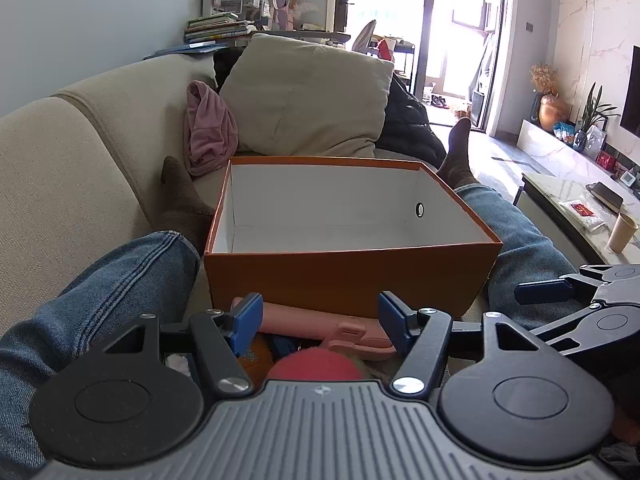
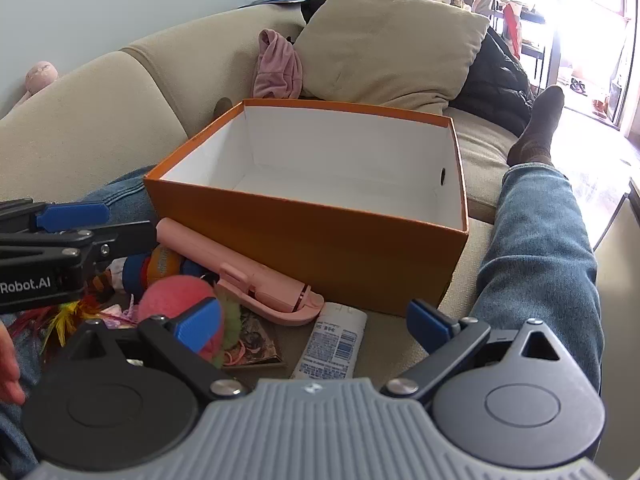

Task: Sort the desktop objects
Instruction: 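Move both tools toward the toy pile in front of the orange box, then grasp the white crocheted bunny with the right gripper and lift it, then grasp the brown bear doll with the left gripper while the right holds the bunny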

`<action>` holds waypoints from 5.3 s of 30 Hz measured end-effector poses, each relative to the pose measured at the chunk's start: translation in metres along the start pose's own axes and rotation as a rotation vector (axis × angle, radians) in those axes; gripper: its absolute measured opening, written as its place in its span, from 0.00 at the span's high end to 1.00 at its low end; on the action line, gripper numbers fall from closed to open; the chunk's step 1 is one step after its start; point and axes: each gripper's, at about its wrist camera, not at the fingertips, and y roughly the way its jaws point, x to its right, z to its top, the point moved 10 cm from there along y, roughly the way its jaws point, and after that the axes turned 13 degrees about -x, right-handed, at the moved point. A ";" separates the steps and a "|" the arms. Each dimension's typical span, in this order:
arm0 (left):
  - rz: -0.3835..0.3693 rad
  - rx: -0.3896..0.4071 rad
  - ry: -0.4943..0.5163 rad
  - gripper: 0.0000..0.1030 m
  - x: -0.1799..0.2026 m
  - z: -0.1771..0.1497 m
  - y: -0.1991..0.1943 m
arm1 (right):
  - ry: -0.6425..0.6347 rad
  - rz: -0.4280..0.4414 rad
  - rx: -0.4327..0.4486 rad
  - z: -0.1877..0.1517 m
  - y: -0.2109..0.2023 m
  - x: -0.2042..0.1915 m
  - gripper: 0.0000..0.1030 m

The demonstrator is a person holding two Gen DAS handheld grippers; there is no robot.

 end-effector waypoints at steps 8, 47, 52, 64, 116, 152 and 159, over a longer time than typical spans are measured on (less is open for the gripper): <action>-0.001 -0.026 0.003 0.29 0.001 -0.002 0.003 | 0.000 -0.008 -0.023 -0.001 0.004 0.001 0.04; -0.012 -0.130 0.013 0.45 0.000 -0.014 0.012 | 0.005 -0.004 -0.074 -0.010 0.011 0.005 0.28; -0.028 -0.183 0.031 0.54 -0.001 -0.024 0.014 | -0.009 0.030 -0.096 -0.013 0.013 -0.001 0.40; 0.008 -0.289 0.107 0.44 -0.005 -0.051 0.001 | -0.120 0.132 -0.151 -0.023 0.018 -0.035 0.45; 0.084 -0.289 0.107 0.41 -0.040 -0.035 0.010 | -0.205 0.049 -0.104 0.022 0.030 0.007 0.89; 0.267 -0.512 0.538 0.27 -0.037 -0.036 0.143 | -0.052 0.084 -0.164 -0.001 0.029 0.049 0.54; 0.299 -0.506 0.521 0.34 -0.044 -0.030 0.142 | -0.075 0.185 -0.223 -0.028 0.014 0.028 0.46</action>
